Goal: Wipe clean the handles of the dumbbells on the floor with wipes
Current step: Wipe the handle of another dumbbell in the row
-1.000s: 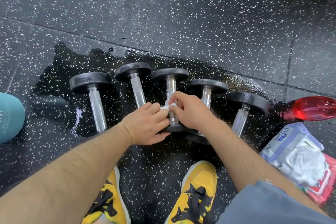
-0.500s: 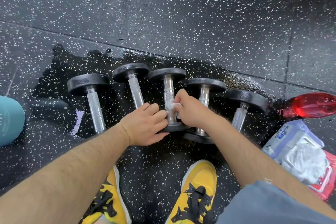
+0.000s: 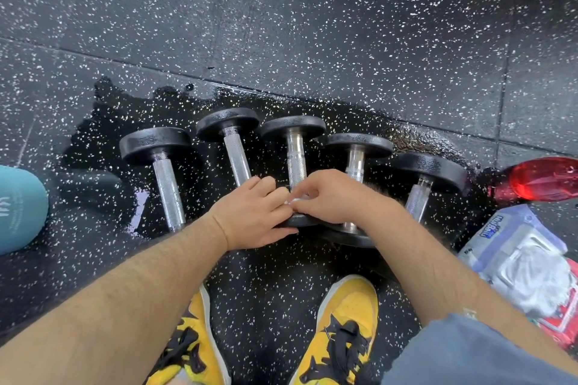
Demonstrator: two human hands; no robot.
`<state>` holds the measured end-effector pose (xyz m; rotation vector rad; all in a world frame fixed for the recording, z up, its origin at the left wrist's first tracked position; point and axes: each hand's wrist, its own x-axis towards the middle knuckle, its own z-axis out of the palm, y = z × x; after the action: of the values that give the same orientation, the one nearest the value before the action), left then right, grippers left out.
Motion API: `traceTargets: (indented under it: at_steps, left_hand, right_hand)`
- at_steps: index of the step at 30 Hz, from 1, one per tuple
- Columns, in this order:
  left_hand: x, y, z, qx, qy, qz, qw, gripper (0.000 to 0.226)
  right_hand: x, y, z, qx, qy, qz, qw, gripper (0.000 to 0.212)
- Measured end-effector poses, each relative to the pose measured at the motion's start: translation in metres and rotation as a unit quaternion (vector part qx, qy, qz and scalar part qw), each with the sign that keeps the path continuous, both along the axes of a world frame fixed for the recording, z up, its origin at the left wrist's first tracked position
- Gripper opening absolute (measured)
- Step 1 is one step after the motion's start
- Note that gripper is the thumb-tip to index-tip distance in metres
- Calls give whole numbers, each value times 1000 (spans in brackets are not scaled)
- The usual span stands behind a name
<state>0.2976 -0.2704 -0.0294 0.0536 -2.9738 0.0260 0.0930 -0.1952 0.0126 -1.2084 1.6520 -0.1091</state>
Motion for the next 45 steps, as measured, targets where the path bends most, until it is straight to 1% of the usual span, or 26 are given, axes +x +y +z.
traceTargets:
  at_steps: [1,3,5,7,12,15,19,23,25,27,28,30,32,34,37,38,40,43,45]
  left_hand:
    - [0,0,0,0,2,1,1000,45]
    - [0,0,0,1,2,-1,1000,44]
    - [1,0,-1,2,-2,-4,1000,44]
    - [2,0,-2,6,-6,-4,1000,44]
    - [0,0,0,5,-8,-4,1000,43]
    - [3,0,-1,10,-9,-4,1000,43]
    - [1,-1,1,18,-15,-7,1000,42]
    - [0,0,1,8,-13,0,1000,42]
    - [0,-1,2,6,-8,-1,1000,42]
    - [0,0,2,13,-8,-1,1000,41]
    - [0,1,2,15,-10,1,1000,41]
    - [0,1,2,16,-13,2,1000,41]
    - [-1,1,3,17,-13,1,1000,41]
    - [-1,0,4,16,-11,1,1000,41]
    - [0,0,3,12,-12,-1,1000,41]
    - [0,0,2,12,-13,-2,1000,41]
    - [1,0,0,13,-17,-1,1000,41]
    - [0,0,0,15,-19,-2,1000,42]
    - [0,0,0,23,-20,-1,1000,42]
  right_hand:
    - [-3,-2,2,18,-11,-3,1000,26]
    - [-3,-6,6,35,-19,12,999,23]
    - [2,-8,9,27,-1,51,998,23]
    - [5,-10,10,20,5,68,998,23]
    - [-15,-5,11,59,-30,0,998,18]
    - [-6,-6,11,52,-40,13,998,14]
    - [1,-11,12,43,-17,47,998,15]
    - [0,2,10,52,-28,4,998,9]
    - [3,6,10,37,-4,-21,999,12]
    - [2,5,9,37,26,-29,999,7]
    - [2,4,9,45,37,-23,998,9]
    - [2,1,8,60,44,-15,997,22]
    - [4,-2,8,68,41,-18,997,25]
    - [3,-4,9,78,36,-25,996,24]
    - [-5,-5,13,75,37,-35,996,13]
    - [-6,-6,16,73,36,-36,996,12]
    - [-4,-9,21,73,45,-26,996,23]
    - [8,-16,21,77,86,-14,993,36]
    - [15,-20,20,80,103,-21,991,37]
